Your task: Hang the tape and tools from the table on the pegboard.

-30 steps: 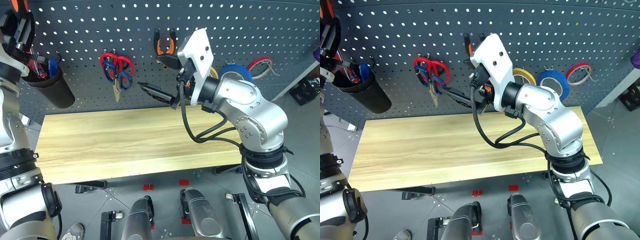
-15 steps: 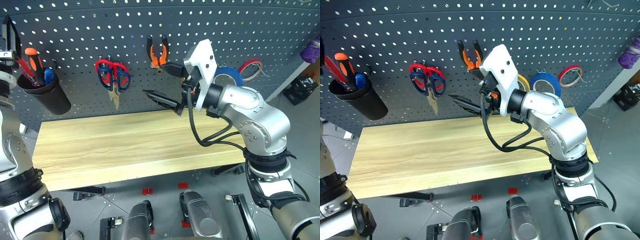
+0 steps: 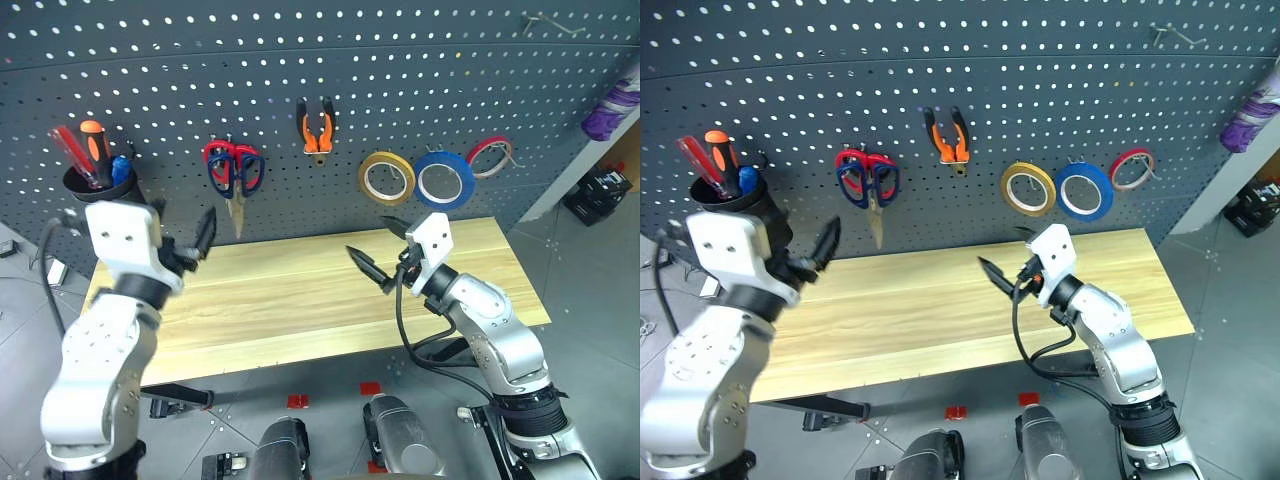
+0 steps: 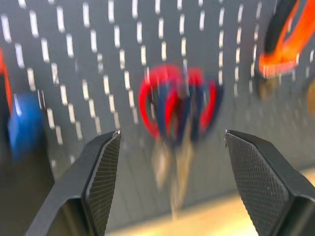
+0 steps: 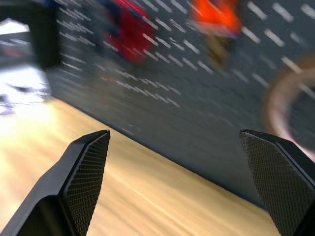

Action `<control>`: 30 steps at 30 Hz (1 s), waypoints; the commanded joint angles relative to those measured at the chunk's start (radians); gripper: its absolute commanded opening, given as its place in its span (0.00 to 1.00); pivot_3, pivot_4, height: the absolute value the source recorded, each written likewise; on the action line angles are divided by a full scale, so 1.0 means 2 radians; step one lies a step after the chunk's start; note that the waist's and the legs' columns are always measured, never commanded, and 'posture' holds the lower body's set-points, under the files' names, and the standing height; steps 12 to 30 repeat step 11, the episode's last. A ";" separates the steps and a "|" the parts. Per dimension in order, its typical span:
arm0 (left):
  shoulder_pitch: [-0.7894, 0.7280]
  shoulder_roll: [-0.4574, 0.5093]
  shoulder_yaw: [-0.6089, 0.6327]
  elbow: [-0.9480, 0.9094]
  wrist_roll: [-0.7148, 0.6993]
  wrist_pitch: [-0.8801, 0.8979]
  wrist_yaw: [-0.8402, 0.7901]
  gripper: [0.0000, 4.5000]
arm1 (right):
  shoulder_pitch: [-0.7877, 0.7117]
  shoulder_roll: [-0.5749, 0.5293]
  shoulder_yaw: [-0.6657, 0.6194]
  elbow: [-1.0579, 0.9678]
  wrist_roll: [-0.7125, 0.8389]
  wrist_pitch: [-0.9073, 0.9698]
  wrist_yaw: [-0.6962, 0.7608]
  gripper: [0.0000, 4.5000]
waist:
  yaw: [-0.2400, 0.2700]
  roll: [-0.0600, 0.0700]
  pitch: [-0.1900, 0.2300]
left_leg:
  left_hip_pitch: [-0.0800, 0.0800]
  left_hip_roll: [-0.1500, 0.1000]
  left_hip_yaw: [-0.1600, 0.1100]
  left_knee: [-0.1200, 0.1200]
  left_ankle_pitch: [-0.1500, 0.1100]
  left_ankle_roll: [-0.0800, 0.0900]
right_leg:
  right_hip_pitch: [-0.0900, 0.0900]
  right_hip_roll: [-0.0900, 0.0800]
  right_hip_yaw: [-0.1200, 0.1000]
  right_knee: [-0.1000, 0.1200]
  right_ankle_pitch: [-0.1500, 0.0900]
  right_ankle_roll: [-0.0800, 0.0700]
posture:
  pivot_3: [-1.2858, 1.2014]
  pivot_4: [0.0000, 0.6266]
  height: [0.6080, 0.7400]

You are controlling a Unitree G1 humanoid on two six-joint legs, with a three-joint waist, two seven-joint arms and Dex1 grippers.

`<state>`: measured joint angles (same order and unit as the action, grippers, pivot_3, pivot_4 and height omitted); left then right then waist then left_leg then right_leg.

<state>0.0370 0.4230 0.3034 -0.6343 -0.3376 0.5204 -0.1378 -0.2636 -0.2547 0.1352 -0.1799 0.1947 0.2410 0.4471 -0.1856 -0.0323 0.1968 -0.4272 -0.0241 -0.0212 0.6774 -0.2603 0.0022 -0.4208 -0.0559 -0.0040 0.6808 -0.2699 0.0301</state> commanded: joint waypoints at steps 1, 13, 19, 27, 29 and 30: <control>0.032 -0.023 0.011 0.030 0.034 -0.064 0.007 0.79 | 0.001 0.018 -0.026 0.054 -0.022 -0.065 -0.036 1.00 | 0.001 0.001 -0.005 | 0.000 0.000 0.000 0.000 0.000 0.000 | 0.000 0.000 0.000 0.000 0.000 0.000 | 0.43 0.21 1.00; 0.047 -0.052 0.022 0.113 0.042 -0.125 -0.007 0.79 | -0.026 0.025 -0.072 0.220 -0.057 -0.147 -0.097 1.00 | 0.016 0.002 -0.026 | 0.001 0.000 0.002 0.000 0.000 0.000 | 0.001 0.000 0.002 0.000 0.000 0.000 | 0.44 0.15 1.00; 0.047 -0.052 0.022 0.113 0.042 -0.125 -0.007 0.79 | -0.026 0.025 -0.072 0.220 -0.057 -0.147 -0.097 1.00 | 0.016 0.002 -0.026 | 0.001 0.000 0.002 0.000 0.000 0.000 | 0.001 0.000 0.002 0.000 0.000 0.000 | 0.44 0.15 1.00; 0.047 -0.052 0.022 0.113 0.042 -0.125 -0.007 0.79 | -0.026 0.025 -0.072 0.220 -0.057 -0.147 -0.097 1.00 | 0.016 0.002 -0.026 | 0.001 0.000 0.002 0.000 0.000 0.000 | 0.001 0.000 0.002 0.000 0.000 0.000 | 0.44 0.15 1.00; 0.047 -0.052 0.022 0.113 0.042 -0.125 -0.007 0.79 | -0.026 0.025 -0.072 0.220 -0.057 -0.147 -0.097 1.00 | 0.016 0.002 -0.026 | 0.001 0.000 0.002 0.000 0.000 0.000 | 0.001 0.000 0.002 0.000 0.000 0.000 | 0.44 0.15 1.00; 0.047 -0.052 0.022 0.113 0.042 -0.125 -0.007 0.79 | -0.026 0.025 -0.072 0.220 -0.057 -0.147 -0.097 1.00 | 0.016 0.002 -0.026 | 0.001 0.000 0.002 0.000 0.000 0.000 | 0.001 0.000 0.002 0.000 0.000 0.000 | 0.44 0.15 1.00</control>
